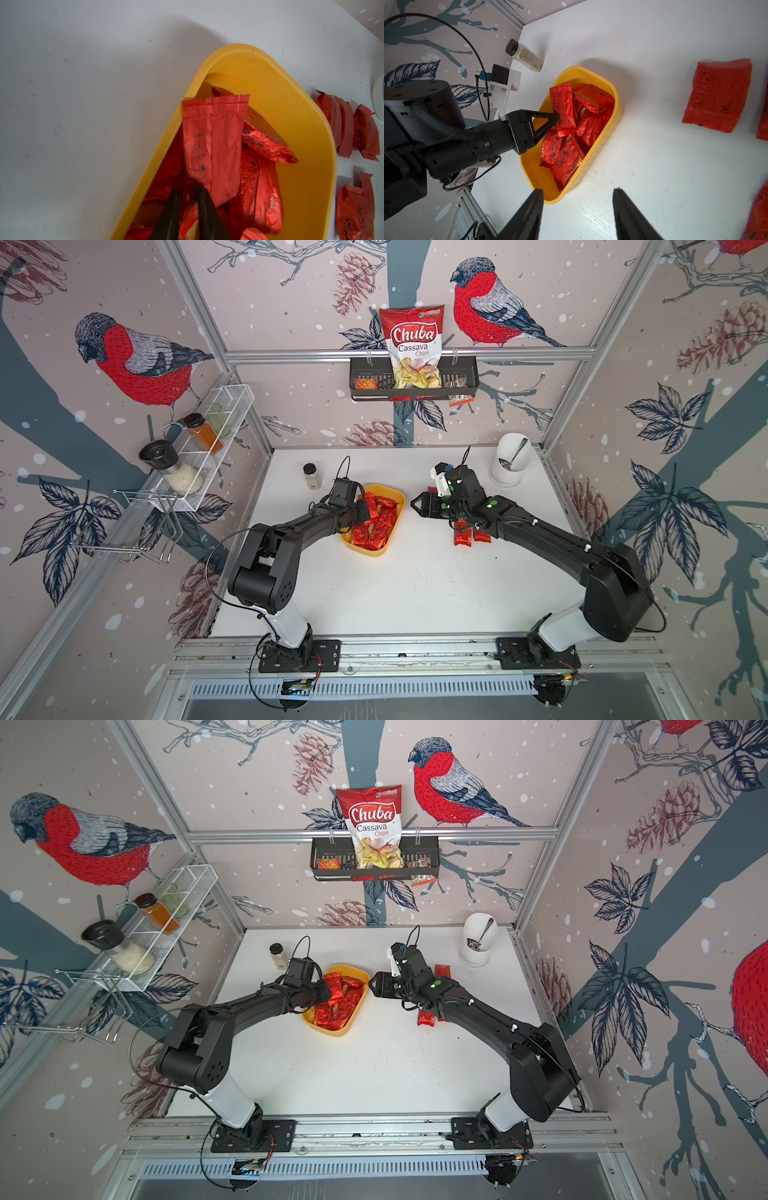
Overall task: Take the tea bags out of the storage box
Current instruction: Pick up the tea bag from the storage box.
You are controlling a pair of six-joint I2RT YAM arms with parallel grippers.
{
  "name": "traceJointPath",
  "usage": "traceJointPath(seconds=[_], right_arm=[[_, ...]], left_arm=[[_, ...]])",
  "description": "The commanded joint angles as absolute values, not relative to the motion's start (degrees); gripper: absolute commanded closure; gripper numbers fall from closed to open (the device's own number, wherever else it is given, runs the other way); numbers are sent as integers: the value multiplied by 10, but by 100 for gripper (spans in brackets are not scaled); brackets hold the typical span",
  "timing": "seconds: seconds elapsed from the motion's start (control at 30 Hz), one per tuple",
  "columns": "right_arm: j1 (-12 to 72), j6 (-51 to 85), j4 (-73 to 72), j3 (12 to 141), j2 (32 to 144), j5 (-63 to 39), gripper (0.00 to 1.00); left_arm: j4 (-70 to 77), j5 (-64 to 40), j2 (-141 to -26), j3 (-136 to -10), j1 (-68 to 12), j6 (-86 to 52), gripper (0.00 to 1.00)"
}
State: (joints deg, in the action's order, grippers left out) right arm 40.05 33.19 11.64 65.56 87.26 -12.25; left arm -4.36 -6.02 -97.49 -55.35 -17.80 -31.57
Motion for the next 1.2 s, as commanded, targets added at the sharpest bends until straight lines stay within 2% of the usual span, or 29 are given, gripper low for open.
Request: traceJointPath(seconds=[0.0,0.13,0.47,0.73,0.93,1.17], right_arm=[[399,326,121,652,867,-120,41],[396,325,121,646,863,-119,41],[380,321,130,629,832,-113,41],[354,313,144,616,795,-113,41],[323,307,160,593,749,-116,41],[291,304,172,548,682,-118,41]], left_arm=[[-22,-62,-979,-560,-177,-316,86],[-17,-69,-986,-561,-177,-318,100],[-71,-79,-920,-569,-176,-305,100],[-160,-150,-882,-631,-184,-266,100],[-176,-232,-902,-666,-245,-266,100],[-134,-246,-984,-692,-337,-302,100]])
